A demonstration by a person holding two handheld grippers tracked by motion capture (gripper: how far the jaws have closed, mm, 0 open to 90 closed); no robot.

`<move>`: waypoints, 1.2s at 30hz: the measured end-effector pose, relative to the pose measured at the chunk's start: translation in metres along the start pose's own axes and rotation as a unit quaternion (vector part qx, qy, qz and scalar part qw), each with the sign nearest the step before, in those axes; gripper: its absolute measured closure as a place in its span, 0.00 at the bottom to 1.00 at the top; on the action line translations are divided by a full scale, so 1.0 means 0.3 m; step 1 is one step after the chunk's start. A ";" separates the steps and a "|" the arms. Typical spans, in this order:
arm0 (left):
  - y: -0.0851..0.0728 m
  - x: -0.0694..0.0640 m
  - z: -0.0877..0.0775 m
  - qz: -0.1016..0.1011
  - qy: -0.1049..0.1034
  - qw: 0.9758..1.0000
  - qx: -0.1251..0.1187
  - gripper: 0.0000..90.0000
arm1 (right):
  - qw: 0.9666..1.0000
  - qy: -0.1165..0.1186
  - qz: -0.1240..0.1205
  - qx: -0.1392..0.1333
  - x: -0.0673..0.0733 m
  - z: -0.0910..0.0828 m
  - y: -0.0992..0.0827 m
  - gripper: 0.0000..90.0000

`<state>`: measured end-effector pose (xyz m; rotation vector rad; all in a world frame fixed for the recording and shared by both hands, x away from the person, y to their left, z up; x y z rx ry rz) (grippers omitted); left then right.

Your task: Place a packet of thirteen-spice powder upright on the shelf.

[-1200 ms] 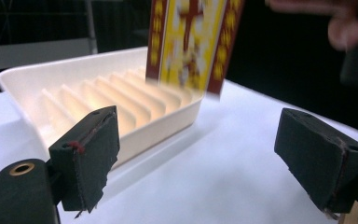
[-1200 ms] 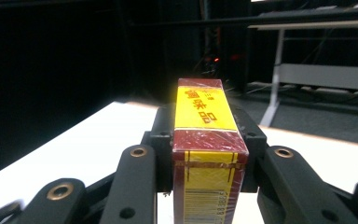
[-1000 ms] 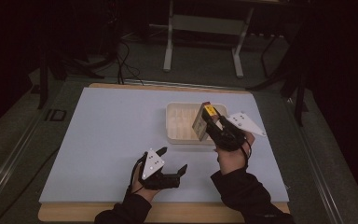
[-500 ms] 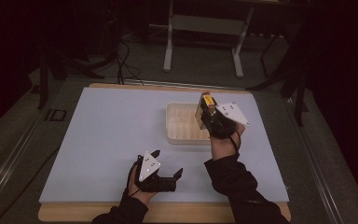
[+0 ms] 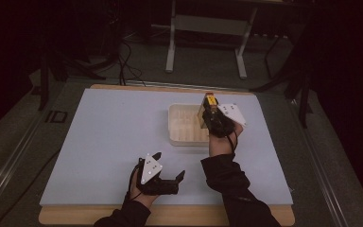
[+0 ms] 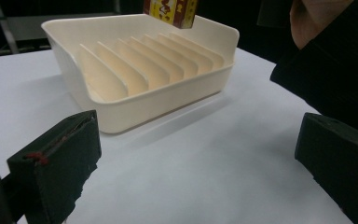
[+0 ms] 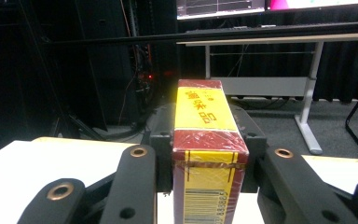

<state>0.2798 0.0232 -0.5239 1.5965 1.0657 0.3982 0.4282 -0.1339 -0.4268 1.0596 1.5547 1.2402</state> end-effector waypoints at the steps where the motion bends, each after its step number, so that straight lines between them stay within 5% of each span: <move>1: 0.000 0.000 -0.001 -0.001 0.000 1.000 0.000 0.01 | 1.000 -0.003 0.001 0.000 0.000 0.005 -0.004 0.75; 18: -0.003 0.002 0.004 -0.002 0.000 1.000 0.004 0.01 | 0.999 -0.012 0.031 0.015 -0.013 0.047 -0.085 0.75; 36: -0.003 0.001 0.004 -0.010 -0.006 1.000 0.010 0.01 | 0.998 -0.042 0.015 0.032 -0.036 0.050 -0.132 0.75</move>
Point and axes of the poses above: each handheld gripper's, and its own axes: z roughly forward along the jaws, y roughly out of its top, x roughly to its left, the point moved 6 cm from there along z, roughly forward along the jaws, and after that the axes turned 11 degrees about -z, right-handed, at the moved point
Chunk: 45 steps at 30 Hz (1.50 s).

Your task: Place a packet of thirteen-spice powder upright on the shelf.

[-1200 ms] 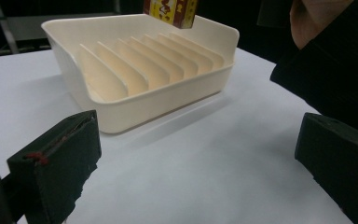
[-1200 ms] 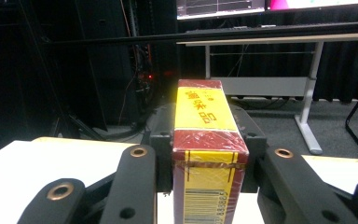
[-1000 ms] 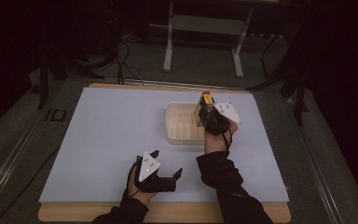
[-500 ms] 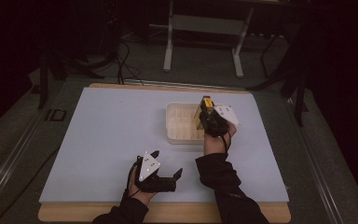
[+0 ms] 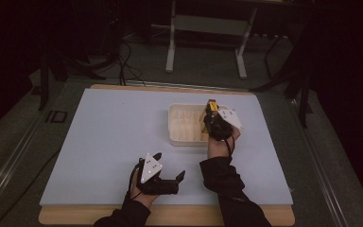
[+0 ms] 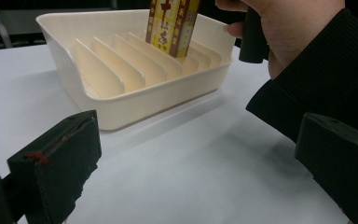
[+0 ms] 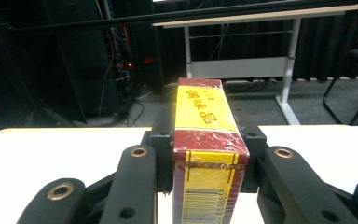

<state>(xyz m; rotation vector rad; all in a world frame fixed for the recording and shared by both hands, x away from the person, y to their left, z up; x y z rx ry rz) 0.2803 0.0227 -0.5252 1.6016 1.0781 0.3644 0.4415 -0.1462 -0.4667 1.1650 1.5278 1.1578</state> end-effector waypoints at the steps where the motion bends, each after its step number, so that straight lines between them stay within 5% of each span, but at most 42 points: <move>1: 0.000 0.000 0.000 0.000 -0.001 1.000 0.000 0.01 | 1.000 -0.001 0.001 0.000 0.000 -0.001 0.000 0.75; 8: -0.002 0.000 0.001 0.000 -0.003 1.000 0.003 0.01 | 1.000 -0.001 0.021 0.012 -0.011 -0.001 -0.025 0.75; 26: -0.007 -0.001 0.007 -0.002 -0.005 1.000 0.007 0.01 | 0.999 -0.006 -0.037 0.027 0.069 0.046 -0.088 0.74; 32: -0.007 -0.001 0.007 -0.004 -0.006 1.000 0.008 0.01 | 0.999 -0.008 -0.018 0.042 0.055 0.061 -0.115 0.74; 45: -0.008 -0.002 0.008 -0.005 -0.007 1.000 0.009 0.01 | 0.999 -0.002 -0.020 0.050 0.068 0.052 -0.163 0.73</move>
Point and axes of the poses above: each handheld gripper's, and its own axes: z roughly forward along the jaws, y roughly out of its top, x roughly to its left, the point moved 6 cm from there along z, roughly forward along the jaws, and after that the axes turned 11 degrees about -z, right-handed, at the moved point
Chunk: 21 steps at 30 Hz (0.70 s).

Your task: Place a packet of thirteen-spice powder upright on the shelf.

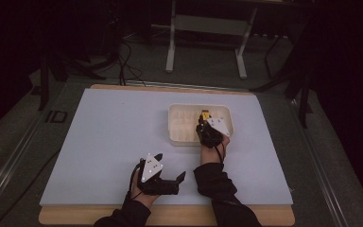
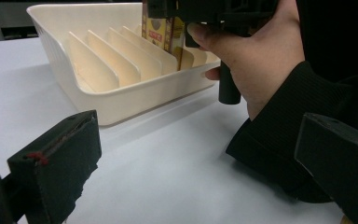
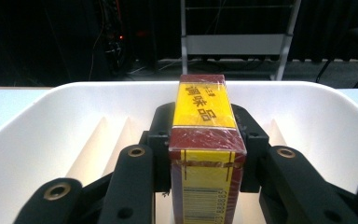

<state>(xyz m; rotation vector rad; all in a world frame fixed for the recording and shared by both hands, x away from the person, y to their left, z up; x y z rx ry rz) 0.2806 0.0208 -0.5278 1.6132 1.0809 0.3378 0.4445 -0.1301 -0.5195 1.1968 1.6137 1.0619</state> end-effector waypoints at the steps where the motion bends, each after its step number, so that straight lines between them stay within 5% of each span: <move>1: 0.000 -0.001 0.000 0.001 -0.001 1.000 0.001 0.01 | 1.000 0.004 0.000 0.004 -0.001 0.001 0.002 0.72; 13: 0.000 -0.001 0.000 -0.002 -0.002 1.000 0.003 0.01 | 0.997 0.069 -0.015 0.017 -0.025 -0.021 0.075 0.40; 21: 0.003 -0.003 0.001 -0.007 -0.003 1.000 0.004 0.01 | 0.985 0.172 -0.019 0.005 -0.036 -0.065 0.100 0.15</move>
Point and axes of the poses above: each handheld gripper's, and its own axes: z roughly forward along the jaws, y roughly out of its top, x roughly to its left, the point moved 6 cm from there along z, roughly forward along the jaws, and after that the axes turned 11 degrees about -z, right-handed, at the moved point
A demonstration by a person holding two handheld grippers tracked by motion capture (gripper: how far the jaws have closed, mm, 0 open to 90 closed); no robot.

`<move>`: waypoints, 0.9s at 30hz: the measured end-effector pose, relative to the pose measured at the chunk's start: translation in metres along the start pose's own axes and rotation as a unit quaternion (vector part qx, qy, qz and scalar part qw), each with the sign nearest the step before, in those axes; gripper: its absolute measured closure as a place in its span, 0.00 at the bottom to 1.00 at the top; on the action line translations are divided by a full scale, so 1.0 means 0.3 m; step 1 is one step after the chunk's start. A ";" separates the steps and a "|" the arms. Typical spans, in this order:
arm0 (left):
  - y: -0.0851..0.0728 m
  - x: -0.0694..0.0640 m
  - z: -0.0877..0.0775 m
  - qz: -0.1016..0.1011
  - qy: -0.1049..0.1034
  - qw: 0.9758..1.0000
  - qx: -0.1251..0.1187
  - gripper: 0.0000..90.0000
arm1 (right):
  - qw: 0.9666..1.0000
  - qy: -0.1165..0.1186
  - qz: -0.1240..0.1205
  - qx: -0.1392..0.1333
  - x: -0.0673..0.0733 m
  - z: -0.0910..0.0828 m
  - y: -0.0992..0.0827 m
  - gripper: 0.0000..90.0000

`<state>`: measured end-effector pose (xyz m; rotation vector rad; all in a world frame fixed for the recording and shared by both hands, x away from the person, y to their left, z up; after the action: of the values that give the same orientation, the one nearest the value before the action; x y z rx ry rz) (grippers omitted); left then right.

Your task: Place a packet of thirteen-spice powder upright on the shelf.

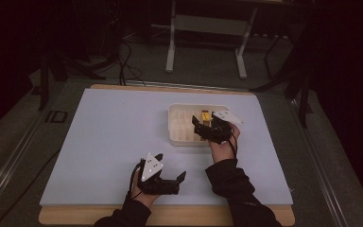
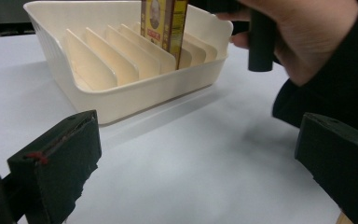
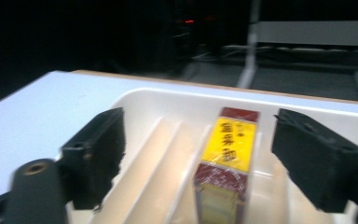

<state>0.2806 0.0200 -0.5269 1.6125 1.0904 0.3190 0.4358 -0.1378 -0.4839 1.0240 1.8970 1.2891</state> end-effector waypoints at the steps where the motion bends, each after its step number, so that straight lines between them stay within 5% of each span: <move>1: 0.001 -0.001 -0.001 0.001 0.000 1.000 -0.001 0.01 | 1.000 0.011 -0.008 -0.003 0.003 -0.006 0.001 0.15; 14: -0.001 -0.014 0.000 0.009 -0.015 1.000 0.006 0.01 | 0.997 0.039 -0.060 -0.002 0.006 -0.108 0.005 0.15; 27: 0.004 -0.021 -0.007 0.015 -0.029 0.999 0.007 0.01 | 0.995 0.075 -0.071 -0.014 0.001 -0.249 -0.021 0.15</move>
<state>0.2762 0.0164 -0.5231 1.6418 1.0281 0.2838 0.3727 -0.1734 -0.4650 0.7813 2.0175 1.3365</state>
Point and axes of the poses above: each handheld gripper's, and its own axes: z roughly forward along the jaws, y roughly out of its top, x roughly to its left, the point moved 6 cm from there along z, roughly forward along the jaws, and after that the axes turned 11 degrees about -z, right-handed, at the moved point
